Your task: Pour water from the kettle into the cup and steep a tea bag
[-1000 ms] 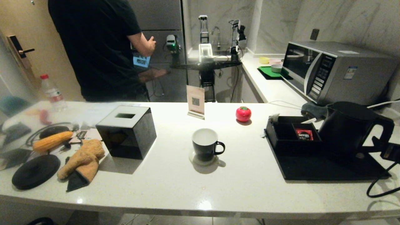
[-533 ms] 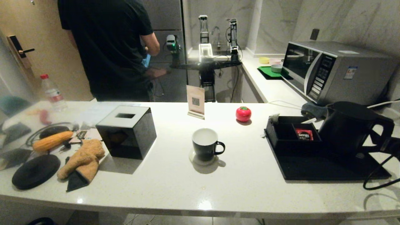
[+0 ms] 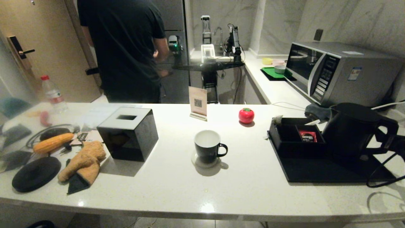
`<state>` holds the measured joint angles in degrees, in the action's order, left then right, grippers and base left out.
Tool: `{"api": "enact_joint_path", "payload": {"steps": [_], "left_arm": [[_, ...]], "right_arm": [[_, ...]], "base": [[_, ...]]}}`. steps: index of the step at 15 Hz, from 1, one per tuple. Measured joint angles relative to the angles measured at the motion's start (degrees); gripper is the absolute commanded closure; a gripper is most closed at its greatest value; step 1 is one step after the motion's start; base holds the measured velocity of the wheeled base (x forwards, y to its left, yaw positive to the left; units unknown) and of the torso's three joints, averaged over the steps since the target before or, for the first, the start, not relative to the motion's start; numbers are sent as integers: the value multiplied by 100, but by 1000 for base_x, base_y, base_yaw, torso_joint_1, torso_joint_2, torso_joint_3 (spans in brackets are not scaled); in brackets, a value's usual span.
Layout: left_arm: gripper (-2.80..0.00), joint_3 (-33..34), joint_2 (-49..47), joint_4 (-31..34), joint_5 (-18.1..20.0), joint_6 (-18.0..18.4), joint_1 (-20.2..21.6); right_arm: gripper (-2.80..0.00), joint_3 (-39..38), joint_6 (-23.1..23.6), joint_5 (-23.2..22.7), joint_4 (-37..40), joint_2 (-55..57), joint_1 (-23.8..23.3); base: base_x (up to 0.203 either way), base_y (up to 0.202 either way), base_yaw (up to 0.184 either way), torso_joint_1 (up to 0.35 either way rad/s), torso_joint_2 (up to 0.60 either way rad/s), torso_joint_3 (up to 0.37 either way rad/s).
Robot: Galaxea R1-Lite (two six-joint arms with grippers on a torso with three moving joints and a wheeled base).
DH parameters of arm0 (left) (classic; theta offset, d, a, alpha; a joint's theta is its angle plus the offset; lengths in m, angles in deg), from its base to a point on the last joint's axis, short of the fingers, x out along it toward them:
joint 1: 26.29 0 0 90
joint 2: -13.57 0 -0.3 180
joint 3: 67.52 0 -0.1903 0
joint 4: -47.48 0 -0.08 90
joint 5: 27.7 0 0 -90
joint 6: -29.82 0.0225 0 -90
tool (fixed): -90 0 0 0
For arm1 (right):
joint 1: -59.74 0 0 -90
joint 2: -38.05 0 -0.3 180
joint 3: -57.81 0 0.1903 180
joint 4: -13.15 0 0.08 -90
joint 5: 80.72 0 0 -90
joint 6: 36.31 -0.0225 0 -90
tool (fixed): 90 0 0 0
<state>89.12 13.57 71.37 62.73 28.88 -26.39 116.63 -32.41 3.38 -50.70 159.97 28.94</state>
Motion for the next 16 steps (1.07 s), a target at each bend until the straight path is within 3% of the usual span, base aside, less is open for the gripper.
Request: {"api": "enact_joint_path", "payload": {"steps": [16], "left_arm": [[0, 0, 0, 0, 0, 0, 0]], "right_arm": [[-280, 352, 0, 8, 0, 121, 73]], "base": [[0, 0, 0, 0, 0, 0]]}}
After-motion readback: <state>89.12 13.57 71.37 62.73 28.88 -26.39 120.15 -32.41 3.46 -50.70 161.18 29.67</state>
